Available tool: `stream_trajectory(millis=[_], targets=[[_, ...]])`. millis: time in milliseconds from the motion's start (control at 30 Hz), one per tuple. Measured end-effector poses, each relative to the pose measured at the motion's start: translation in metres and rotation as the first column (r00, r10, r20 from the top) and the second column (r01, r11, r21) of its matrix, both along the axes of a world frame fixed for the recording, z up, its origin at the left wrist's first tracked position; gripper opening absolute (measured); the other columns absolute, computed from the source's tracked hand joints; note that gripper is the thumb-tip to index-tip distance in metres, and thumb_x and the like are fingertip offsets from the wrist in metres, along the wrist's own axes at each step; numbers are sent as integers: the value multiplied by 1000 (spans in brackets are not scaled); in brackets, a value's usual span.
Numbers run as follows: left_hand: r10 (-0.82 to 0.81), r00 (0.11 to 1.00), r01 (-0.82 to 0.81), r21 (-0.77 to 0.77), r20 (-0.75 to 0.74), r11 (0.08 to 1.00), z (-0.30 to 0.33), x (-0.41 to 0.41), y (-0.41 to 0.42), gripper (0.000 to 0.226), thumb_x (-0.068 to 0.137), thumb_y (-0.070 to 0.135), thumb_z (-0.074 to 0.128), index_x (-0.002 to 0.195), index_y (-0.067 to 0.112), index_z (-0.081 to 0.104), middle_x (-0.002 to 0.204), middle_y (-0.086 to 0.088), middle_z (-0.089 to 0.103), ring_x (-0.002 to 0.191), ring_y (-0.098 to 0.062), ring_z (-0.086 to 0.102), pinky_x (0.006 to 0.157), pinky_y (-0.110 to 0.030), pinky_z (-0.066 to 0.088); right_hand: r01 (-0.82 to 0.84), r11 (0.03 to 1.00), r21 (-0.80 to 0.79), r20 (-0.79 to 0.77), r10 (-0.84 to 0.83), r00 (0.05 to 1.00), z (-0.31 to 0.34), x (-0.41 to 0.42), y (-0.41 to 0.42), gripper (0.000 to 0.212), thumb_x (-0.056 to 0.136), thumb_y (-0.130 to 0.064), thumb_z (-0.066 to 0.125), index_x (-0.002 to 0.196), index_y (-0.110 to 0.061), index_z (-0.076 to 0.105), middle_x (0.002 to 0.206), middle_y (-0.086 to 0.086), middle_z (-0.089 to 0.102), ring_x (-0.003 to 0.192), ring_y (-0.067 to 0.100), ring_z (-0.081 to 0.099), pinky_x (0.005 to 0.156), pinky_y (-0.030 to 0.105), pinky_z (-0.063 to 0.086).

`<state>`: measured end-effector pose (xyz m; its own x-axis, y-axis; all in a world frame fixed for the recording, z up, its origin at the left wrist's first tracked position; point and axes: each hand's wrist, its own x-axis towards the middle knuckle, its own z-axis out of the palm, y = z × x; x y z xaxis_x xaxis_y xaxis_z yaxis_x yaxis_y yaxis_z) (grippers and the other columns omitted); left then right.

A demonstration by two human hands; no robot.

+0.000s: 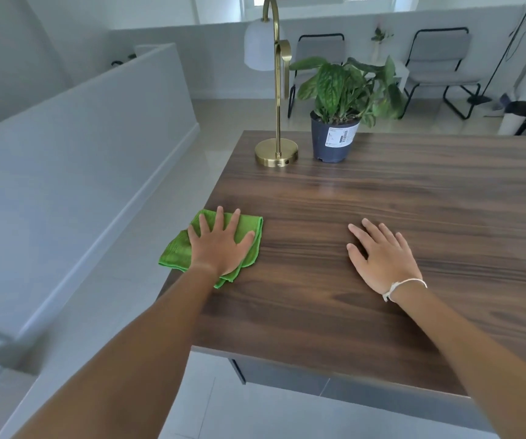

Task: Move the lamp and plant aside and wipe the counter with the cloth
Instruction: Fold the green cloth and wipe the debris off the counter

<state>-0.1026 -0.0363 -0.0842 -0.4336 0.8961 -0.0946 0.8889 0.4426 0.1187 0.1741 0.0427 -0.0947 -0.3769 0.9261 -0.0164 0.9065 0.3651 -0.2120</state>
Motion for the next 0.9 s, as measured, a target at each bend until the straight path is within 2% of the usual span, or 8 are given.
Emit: stream_trajectory(millis=[233, 367, 433, 500, 600, 733, 900], targets=[[-63, 997, 64, 23, -46, 998, -2, 6, -75, 68, 87, 64, 13, 147, 34, 1, 160, -3, 1, 145, -36, 0, 116, -56, 5, 15, 1000, -23, -2, -15, 1000, 4, -1, -4, 52, 96, -45, 24, 146, -35, 22, 160, -6, 14, 148, 19, 9, 120, 39, 5], [-112, 992, 114, 35, -66, 993, -4, 24, -110, 84, 71, 68, -6, 147, 33, 1, 160, -4, 2, 146, -35, 3, 117, -54, 5, 27, 999, -30, 4, -27, 1000, 5, -3, -6, 51, 96, -45, 24, 147, -34, 22, 160, -6, 13, 148, 20, 9, 120, 39, 4], [-123, 990, 126, 42, -74, 991, -6, 34, -117, 86, 69, 66, -9, 147, 31, 1, 160, -5, 2, 145, -36, 3, 117, -54, 5, 30, 999, -23, 4, -30, 1000, 5, -3, -6, 51, 96, -45, 24, 146, -34, 23, 160, -6, 13, 148, 20, 9, 120, 39, 5], [-115, 991, 119, 48, -74, 992, -6, 42, -116, 83, 72, 65, -7, 147, 30, 0, 160, -6, 0, 145, -37, 2, 116, -56, 4, 31, 999, -11, 2, -31, 1000, 3, -3, -5, 51, 96, -44, 24, 146, -34, 23, 160, -6, 14, 148, 20, 10, 120, 39, 5], [-130, 990, 132, 48, -47, 990, -7, 65, -108, 70, 87, 61, 9, 147, 29, 0, 160, -7, -2, 145, -39, -2, 116, -57, 1, 34, 999, 3, -5, -34, 999, 2, -4, -3, 51, 96, -45, 25, 145, -34, 25, 159, -6, 16, 147, 20, 12, 119, 40, 6], [-162, 986, 163, 54, -36, 985, -10, 95, -93, 76, 79, 62, 0, 148, 29, 0, 160, -7, -3, 145, -39, -3, 114, -57, -2, 31, 999, 11, -12, -31, 999, 0, -4, -4, 51, 95, -45, 26, 145, -34, 26, 159, -5, 18, 147, 20, 12, 119, 40, 7], [-121, 992, 123, 39, -41, 992, -8, 102, -86, 73, 82, 62, 6, 147, 30, 0, 160, -6, -3, 145, -38, -4, 115, -56, -3, 3, 1000, 10, -22, -3, 1000, 2, 0, -2, 52, 95, -45, 26, 145, -34, 26, 159, -4, 18, 147, 21, 12, 120, 40, 7]])
